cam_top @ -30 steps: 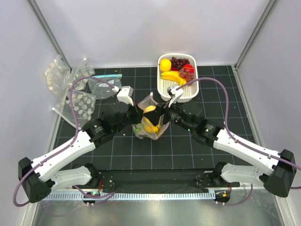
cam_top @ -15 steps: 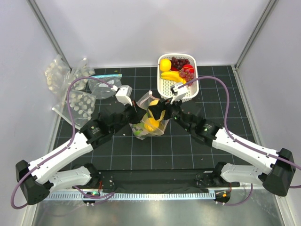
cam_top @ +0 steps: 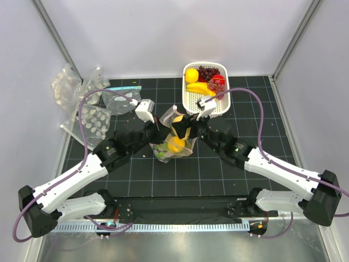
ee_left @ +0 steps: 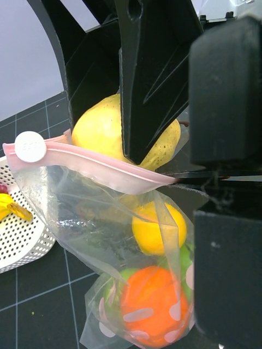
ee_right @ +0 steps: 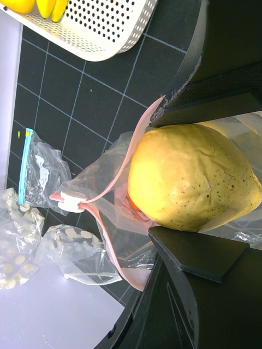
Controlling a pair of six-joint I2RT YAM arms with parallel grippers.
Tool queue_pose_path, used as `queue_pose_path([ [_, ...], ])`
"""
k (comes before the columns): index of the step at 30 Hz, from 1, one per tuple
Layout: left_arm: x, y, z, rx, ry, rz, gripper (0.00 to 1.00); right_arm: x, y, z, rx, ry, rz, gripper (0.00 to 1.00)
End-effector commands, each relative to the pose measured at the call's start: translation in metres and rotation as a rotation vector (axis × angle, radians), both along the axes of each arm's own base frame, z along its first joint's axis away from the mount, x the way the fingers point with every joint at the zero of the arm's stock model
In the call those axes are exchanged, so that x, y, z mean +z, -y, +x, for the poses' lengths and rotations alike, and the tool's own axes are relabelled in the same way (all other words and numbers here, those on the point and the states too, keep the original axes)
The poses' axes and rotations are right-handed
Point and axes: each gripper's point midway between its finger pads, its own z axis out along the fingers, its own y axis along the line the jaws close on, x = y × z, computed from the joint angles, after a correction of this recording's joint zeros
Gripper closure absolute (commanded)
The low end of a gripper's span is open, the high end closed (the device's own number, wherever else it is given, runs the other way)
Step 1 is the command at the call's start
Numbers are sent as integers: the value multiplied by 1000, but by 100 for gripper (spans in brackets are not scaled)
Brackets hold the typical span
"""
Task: Place the food in the zip-top bag and seal the zipper
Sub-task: Place the fake fruit in the zipper food storage bag, then adjust the zipper food storage bag at the center of the board.
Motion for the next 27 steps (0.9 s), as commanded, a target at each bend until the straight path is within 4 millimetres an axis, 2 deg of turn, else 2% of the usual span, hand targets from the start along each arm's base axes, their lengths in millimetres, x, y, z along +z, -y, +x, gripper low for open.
queue_pose_path([
  [1, 16, 8, 0, -29, 47, -45, 100, 23, -2, 4, -16, 47, 60, 45],
  [2, 15, 8, 0, -29, 44, -44, 100, 22, -2, 4, -18, 41, 58, 38],
  [3, 15, 8, 0, -28, 44, -44, 100, 21, -1, 4, -23, 36, 58, 20],
  [4, 15, 8, 0, -28, 44, -44, 100, 21, 2, 6, -41, 34, 56, 11],
  [5, 14, 8, 0, -27, 43, -46, 100, 20, 3, 6, -47, 31, 51, 3],
  [6, 12, 8, 0, -26, 39, -46, 100, 21, 5, 6, -55, 32, 53, 0],
  [12, 4, 4, 6, 23, 16, -28, 100, 26, 11, 4, -64, 44, 62, 1],
  [21, 5, -9, 11, 93, 24, -23, 99, 28, 17, -1, -62, 64, 53, 0],
  [25, 3, -12, 14, 118, 25, -15, 99, 36, 33, -3, -106, 92, 62, 0],
  [26, 1, -13, 14, 124, 23, -9, 99, 45, 40, -6, -113, 111, 82, 1],
  [27, 1, -15, 16, 135, 23, -8, 99, 43, 44, -7, -126, 114, 81, 0],
])
